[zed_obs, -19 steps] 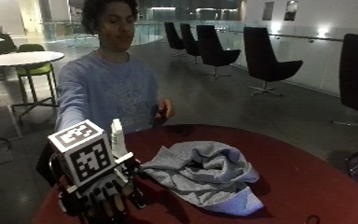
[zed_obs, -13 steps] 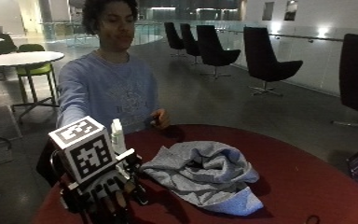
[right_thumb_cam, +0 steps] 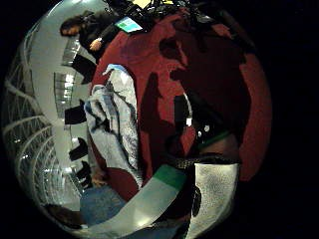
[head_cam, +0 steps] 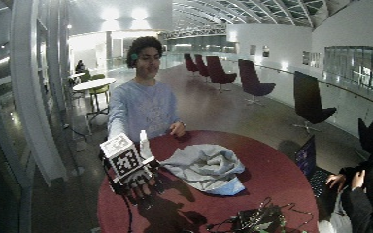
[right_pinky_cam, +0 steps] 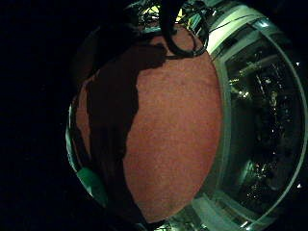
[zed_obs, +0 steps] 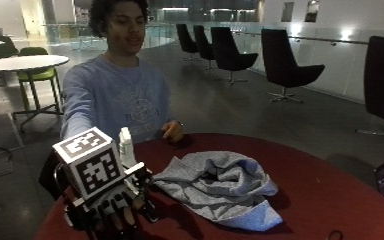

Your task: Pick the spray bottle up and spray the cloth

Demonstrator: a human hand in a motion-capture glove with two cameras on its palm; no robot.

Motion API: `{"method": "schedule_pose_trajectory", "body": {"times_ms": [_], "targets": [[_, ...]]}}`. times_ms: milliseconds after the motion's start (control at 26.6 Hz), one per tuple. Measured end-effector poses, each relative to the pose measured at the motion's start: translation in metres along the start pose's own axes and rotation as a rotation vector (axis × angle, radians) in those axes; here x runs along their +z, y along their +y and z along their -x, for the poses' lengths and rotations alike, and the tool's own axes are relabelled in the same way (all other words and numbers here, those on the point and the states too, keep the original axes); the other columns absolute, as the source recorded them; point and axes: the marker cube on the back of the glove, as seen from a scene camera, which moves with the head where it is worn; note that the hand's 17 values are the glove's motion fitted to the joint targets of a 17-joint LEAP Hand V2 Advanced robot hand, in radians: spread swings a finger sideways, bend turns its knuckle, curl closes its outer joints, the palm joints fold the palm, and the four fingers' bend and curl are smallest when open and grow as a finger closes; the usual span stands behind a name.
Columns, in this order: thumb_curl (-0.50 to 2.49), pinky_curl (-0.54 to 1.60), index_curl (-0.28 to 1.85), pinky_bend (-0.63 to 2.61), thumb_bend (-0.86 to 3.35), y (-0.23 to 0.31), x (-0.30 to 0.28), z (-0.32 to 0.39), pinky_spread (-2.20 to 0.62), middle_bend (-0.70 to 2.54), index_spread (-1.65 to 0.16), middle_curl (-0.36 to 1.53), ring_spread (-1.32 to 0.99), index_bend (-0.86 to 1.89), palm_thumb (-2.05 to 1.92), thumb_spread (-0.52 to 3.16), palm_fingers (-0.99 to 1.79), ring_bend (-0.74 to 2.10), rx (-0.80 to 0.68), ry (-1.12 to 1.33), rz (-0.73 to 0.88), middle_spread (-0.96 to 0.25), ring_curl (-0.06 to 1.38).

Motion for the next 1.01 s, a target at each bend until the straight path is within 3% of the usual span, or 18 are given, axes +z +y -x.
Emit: {"method": "schedule_pose_trajectory", "body": {"times_ms": [300,1014], "targets": [[0.27,0.26,0.17,0.27,0.23,0.015,-0.002,-0.001,0.21,0.44,-0.4,0.3,0.0,0.1,0.6,1.12,0.45,0.39,-0.075,-0.209,0.056,-0.05,0.24],[0.31,0.31,0.17,0.31,0.09,0.12,0.029,0.011,0.22,0.36,-0.42,0.33,0.02,0.12,0.57,1.21,0.48,0.49,-0.36,-0.875,0.065,-0.04,0.28]]}}
